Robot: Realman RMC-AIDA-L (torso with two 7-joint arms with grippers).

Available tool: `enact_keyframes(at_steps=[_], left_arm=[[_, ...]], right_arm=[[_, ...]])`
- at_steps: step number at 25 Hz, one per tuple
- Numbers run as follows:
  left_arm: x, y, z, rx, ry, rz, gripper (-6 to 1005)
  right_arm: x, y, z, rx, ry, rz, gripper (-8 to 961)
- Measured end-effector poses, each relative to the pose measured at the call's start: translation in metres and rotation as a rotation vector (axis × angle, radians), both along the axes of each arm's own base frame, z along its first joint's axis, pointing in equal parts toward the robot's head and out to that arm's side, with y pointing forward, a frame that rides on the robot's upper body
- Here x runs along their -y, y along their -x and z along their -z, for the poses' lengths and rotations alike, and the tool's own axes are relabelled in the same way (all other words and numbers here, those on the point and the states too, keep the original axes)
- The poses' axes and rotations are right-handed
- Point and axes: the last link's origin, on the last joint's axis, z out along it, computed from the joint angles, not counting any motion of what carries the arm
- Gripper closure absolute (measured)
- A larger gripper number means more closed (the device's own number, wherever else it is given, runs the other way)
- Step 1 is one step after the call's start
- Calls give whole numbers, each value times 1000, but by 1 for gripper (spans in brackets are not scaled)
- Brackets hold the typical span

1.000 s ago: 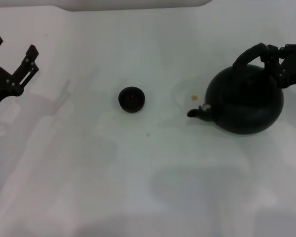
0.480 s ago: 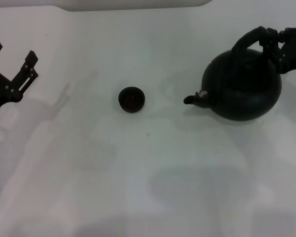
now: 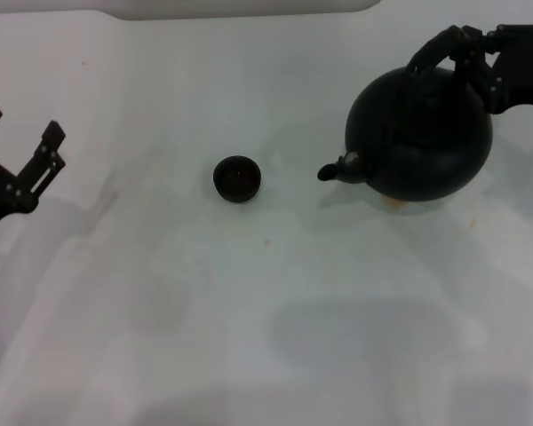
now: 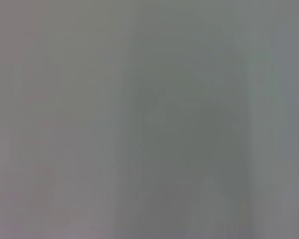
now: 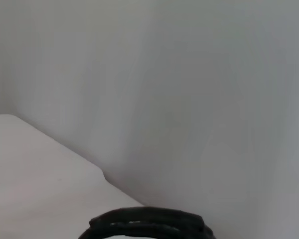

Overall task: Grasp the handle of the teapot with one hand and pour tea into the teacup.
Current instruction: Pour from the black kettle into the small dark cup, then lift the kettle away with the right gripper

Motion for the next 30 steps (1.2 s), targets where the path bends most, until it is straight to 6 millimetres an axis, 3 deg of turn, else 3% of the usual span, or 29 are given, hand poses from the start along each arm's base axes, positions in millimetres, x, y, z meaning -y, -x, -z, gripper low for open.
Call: enact_keyframes(at_steps=[10, 17, 23, 30], left_arm=[[11, 6, 4, -4, 28, -13, 181], [27, 15, 9, 9, 57, -42, 181], [34, 19, 10, 11, 59, -64, 182], [37, 22, 11, 12, 63, -81, 182]], right_arm=[[-12, 12, -2, -4, -67, -30, 830], [-19, 31, 13, 26, -126, -32, 832], [-13, 55, 32, 83, -163, -79, 832], [-9, 63, 33, 87, -170, -99, 833]])
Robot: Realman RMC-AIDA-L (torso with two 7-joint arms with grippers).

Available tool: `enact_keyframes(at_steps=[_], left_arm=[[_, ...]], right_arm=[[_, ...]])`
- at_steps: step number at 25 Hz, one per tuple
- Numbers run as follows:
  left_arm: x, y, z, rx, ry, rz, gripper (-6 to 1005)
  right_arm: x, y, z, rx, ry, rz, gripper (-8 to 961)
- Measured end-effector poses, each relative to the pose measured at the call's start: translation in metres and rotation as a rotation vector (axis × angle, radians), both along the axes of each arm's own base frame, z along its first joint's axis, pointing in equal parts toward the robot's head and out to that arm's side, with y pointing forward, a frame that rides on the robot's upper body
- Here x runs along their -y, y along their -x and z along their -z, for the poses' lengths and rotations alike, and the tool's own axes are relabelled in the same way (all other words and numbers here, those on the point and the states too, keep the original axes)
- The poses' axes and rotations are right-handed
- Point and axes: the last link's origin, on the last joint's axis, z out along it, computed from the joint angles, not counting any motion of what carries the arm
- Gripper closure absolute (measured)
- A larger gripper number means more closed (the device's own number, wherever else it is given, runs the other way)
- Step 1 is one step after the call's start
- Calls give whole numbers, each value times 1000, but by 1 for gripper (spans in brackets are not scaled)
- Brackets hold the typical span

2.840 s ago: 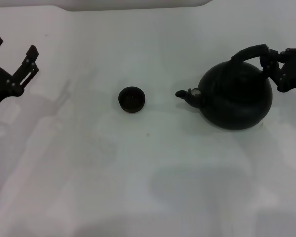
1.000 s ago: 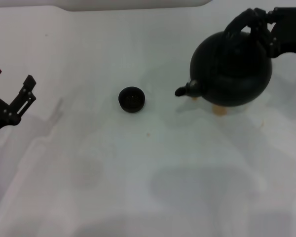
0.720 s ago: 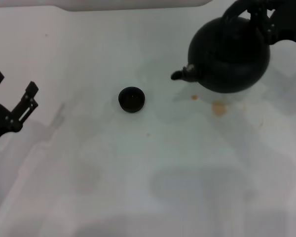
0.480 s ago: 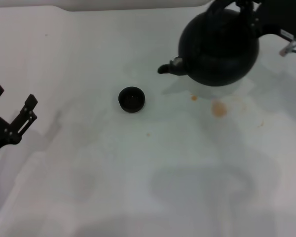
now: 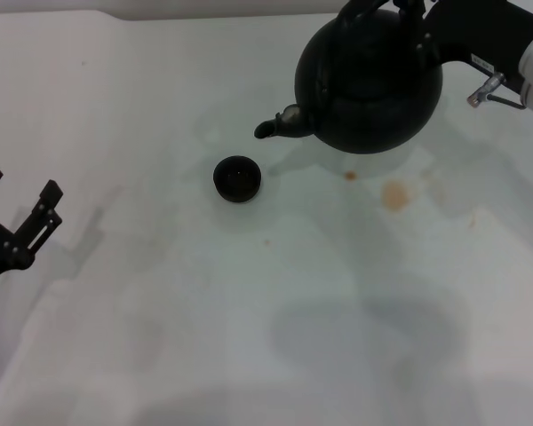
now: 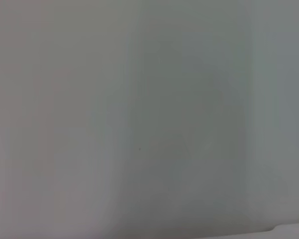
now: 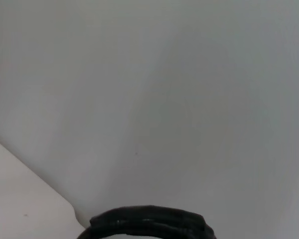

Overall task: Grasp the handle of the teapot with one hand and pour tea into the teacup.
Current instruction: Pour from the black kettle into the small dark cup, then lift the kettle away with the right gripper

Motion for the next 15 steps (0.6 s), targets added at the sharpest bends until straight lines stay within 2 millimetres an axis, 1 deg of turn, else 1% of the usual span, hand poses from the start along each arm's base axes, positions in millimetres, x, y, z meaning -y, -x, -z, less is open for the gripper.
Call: enact_keyframes(at_steps=[7, 15], left_arm=[[-3, 0, 1, -2, 4, -1, 182], [-8, -3, 0, 0, 0, 8, 182]], right_arm=[[4, 12, 11, 66, -51, -16, 836], [2, 12, 11, 85, -82, -7, 839]])
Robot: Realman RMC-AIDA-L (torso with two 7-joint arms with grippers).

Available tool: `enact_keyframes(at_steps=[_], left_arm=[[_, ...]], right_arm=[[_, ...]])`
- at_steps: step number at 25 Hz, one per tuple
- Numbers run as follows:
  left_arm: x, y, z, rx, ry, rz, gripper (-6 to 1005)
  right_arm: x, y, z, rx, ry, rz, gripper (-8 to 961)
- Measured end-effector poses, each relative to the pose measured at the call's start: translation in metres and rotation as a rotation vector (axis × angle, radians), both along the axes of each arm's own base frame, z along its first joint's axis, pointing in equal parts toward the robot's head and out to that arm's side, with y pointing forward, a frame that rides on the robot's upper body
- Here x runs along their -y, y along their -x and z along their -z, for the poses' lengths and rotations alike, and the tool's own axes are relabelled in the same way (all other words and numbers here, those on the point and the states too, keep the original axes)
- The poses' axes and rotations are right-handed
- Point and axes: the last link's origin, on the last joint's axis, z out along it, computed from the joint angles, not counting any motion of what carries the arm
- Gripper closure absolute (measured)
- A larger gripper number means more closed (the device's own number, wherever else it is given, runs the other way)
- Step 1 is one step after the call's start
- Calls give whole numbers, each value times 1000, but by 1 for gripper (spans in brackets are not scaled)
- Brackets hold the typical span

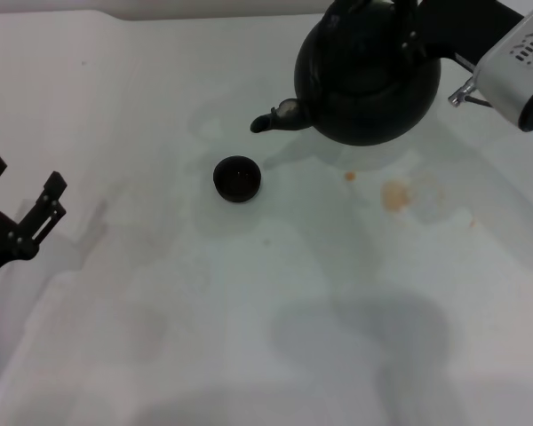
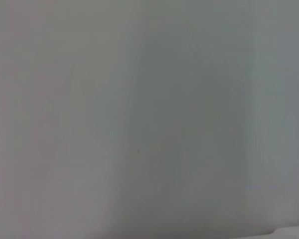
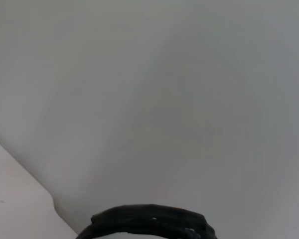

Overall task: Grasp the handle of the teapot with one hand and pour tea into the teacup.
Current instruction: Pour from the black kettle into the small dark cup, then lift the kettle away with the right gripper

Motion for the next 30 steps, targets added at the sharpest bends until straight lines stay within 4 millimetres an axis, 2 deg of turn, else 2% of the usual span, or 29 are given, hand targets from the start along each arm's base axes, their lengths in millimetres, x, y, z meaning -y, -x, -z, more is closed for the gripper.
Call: enact_keyframes(at_steps=[14, 30], left_arm=[[-7, -3, -3, -5, -4, 22, 182], [-8, -2, -5, -16, -11, 22, 181]], right_arm=[[1, 0, 9, 48, -42, 9, 841], [4, 8, 27, 109, -89, 1, 846]])
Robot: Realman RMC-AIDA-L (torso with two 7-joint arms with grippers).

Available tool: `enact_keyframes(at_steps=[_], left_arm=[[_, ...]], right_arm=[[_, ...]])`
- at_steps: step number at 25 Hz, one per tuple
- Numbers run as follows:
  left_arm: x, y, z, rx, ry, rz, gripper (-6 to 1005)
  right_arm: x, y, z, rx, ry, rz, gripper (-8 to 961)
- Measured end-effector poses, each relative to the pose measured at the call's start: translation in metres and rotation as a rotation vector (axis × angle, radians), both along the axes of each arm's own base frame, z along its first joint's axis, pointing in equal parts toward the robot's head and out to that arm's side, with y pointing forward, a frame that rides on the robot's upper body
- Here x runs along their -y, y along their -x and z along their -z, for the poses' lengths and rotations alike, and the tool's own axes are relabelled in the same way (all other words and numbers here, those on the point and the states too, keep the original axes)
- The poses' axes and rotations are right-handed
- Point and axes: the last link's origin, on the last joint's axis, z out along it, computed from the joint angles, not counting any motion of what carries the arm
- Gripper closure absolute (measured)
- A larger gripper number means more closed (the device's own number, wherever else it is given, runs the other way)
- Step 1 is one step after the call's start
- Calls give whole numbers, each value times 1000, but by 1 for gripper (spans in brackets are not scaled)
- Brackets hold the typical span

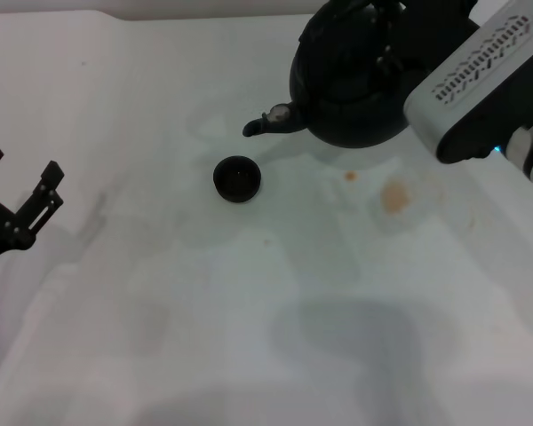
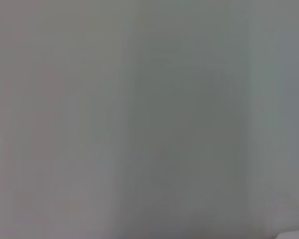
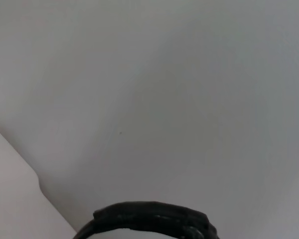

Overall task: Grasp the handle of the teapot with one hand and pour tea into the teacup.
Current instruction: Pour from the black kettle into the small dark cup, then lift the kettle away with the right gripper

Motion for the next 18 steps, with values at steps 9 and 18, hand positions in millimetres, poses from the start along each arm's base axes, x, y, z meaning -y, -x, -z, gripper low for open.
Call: enact_keyframes(at_steps=[9, 18], left_arm=[[0, 0, 0, 0, -1, -2, 181], [0, 1, 0, 1, -2, -4, 182]], right_arm=[[5, 0, 10, 44, -8, -7, 846], [6, -3, 14, 53, -1, 1, 846]])
